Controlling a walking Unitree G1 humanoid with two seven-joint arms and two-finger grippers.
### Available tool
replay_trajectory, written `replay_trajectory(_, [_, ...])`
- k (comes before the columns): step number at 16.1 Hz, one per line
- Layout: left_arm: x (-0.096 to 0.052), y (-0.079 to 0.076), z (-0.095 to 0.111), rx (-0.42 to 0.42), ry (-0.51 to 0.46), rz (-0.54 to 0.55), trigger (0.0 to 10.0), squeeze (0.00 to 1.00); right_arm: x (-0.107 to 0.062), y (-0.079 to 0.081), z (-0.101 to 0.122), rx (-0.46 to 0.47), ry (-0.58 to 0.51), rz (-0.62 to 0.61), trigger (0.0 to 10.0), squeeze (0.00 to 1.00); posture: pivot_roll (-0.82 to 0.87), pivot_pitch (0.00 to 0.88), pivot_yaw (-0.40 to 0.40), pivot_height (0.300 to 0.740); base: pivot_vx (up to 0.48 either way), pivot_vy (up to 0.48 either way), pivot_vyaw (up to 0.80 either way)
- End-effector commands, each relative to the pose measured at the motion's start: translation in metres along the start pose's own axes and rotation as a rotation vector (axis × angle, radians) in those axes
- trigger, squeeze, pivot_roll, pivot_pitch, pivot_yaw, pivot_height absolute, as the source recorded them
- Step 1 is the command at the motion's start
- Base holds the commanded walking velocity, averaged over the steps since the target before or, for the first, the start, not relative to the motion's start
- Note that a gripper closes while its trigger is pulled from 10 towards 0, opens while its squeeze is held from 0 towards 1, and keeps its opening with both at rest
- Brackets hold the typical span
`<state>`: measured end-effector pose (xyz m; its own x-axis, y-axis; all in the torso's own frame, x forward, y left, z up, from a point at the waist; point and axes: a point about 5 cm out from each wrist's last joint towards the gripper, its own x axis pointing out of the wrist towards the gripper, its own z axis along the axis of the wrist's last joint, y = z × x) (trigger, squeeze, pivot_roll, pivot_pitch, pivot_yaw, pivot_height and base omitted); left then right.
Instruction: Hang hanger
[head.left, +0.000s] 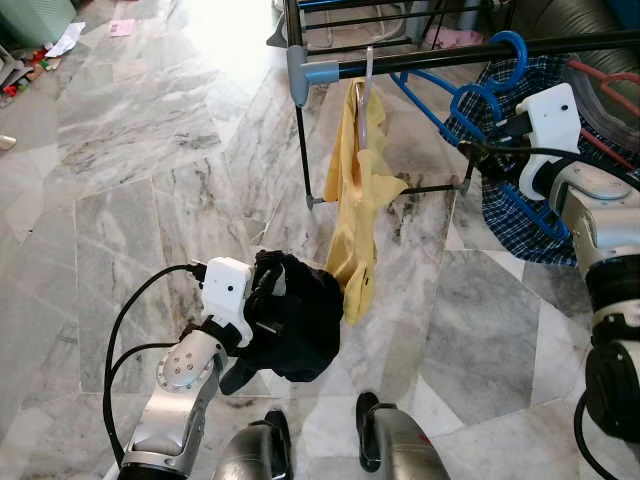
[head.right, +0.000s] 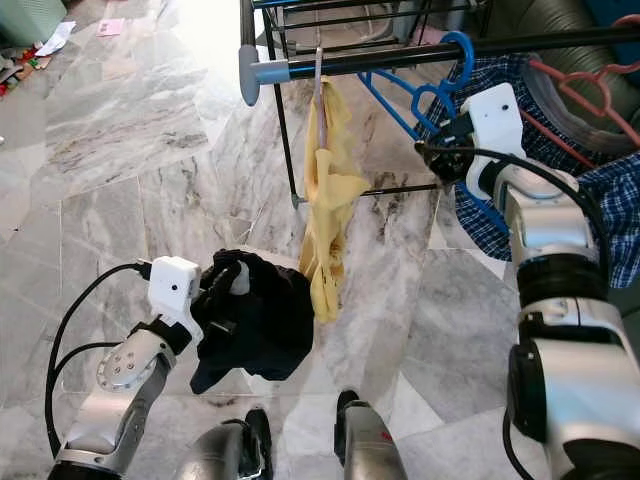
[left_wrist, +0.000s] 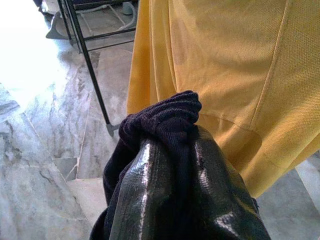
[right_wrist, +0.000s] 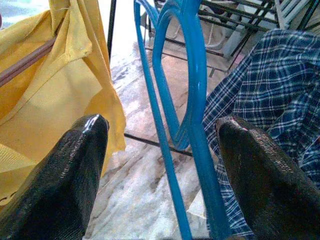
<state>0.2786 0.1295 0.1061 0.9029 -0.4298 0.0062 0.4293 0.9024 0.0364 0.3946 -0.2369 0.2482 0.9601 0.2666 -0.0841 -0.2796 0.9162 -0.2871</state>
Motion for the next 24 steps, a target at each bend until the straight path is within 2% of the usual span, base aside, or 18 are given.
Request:
replay_trajectory(1, [-0.002, 0.003, -0.001, 0.008, 0.010, 0.006, 10.0, 0.00, -0.003, 0.000, 0.001, 0.013, 0.002, 0.021, 10.0, 0.04, -0.07, 0.316, 0.073, 0.740, 0.000, 0.000, 0.00])
replay_trajectory(2, [-0.002, 0.003, -0.001, 0.008, 0.011, 0.006, 10.0, 0.00, -0.004, 0.001, 0.000, 0.027, 0.007, 0.025, 10.0, 0.48, -0.07, 0.316, 0.074, 0.740, 0.000, 0.000, 0.00])
replay_trajectory(4, [-0.003, 0.003, -0.001, 0.013, 0.014, 0.003, 10.0, 0.00, -0.008, 0.003, -0.006, 0.042, 0.033, 0.040, 10.0, 0.52, -0.06, 0.317, 0.078, 0.740, 0.000, 0.000, 0.00])
replay_trajectory(6, [-0.003, 0.004, -0.001, 0.018, 0.018, 0.002, 10.0, 0.00, -0.011, 0.007, -0.009, 0.075, 0.035, 0.051, 10.0, 0.47, -0.06, 0.316, 0.080, 0.740, 0.000, 0.000, 0.00])
replay_trajectory(9, [-0.003, 0.004, -0.002, 0.021, 0.023, 0.001, 10.0, 0.00, -0.014, 0.007, -0.013, 0.048, 0.054, 0.022, 10.0, 0.45, -0.06, 0.313, 0.082, 0.740, 0.000, 0.000, 0.00])
replay_trajectory(10, [-0.002, 0.004, -0.002, 0.022, 0.025, 0.000, 10.0, 0.00, -0.015, 0.006, -0.014, 0.037, 0.056, -0.001, 10.0, 0.53, -0.06, 0.311, 0.081, 0.740, 0.000, 0.000, 0.00])
replay_trajectory(11, [-0.002, 0.004, -0.002, 0.022, 0.026, -0.001, 10.0, 0.00, -0.014, 0.005, -0.014, 0.036, 0.054, -0.034, 10.0, 1.00, -0.06, 0.310, 0.081, 0.740, 0.000, 0.000, 0.00])
replay_trajectory(13, [0.000, 0.003, -0.003, 0.022, 0.028, -0.003, 10.0, 0.00, -0.013, 0.007, -0.016, 0.024, 0.068, -0.029, 10.0, 1.00, -0.06, 0.307, 0.081, 0.740, 0.000, 0.000, 0.00])
replay_trajectory(14, [0.000, 0.003, -0.003, 0.023, 0.030, -0.003, 10.0, 0.00, -0.010, 0.008, -0.017, 0.005, 0.079, -0.044, 10.0, 1.00, -0.06, 0.304, 0.080, 0.740, 0.000, 0.000, 0.00])
replay_trajectory(15, [0.000, 0.003, -0.004, 0.023, 0.032, -0.003, 10.0, 0.00, -0.008, 0.008, -0.018, 0.000, 0.085, -0.061, 10.0, 0.65, -0.06, 0.305, 0.080, 0.740, 0.000, 0.000, 0.00])
replay_trajectory(16, [-0.001, 0.003, -0.004, 0.024, 0.034, -0.003, 10.0, 0.00, -0.006, 0.008, -0.019, 0.001, 0.089, -0.070, 10.0, 0.40, -0.06, 0.303, 0.078, 0.740, 0.000, 0.000, 0.00])
replay_trajectory(17, [-0.001, 0.003, -0.005, 0.024, 0.037, -0.003, 10.0, 0.00, -0.004, 0.010, -0.020, 0.001, 0.094, -0.076, 10.0, 0.16, -0.06, 0.302, 0.077, 0.740, 0.000, 0.000, 0.00])
replay_trajectory(18, [-0.001, 0.003, -0.005, 0.025, 0.038, -0.003, 10.0, 0.00, -0.003, 0.011, -0.021, -0.009, 0.100, -0.082, 10.0, 0.01, -0.06, 0.302, 0.077, 0.740, 0.000, 0.000, 0.00])
replay_trajectory(24, [-0.001, 0.002, -0.007, 0.026, 0.046, 0.000, 10.0, 0.00, 0.004, 0.014, -0.022, -0.022, 0.098, -0.138, 10.0, 0.00, -0.06, 0.300, 0.077, 0.740, 0.000, 0.000, 0.00])
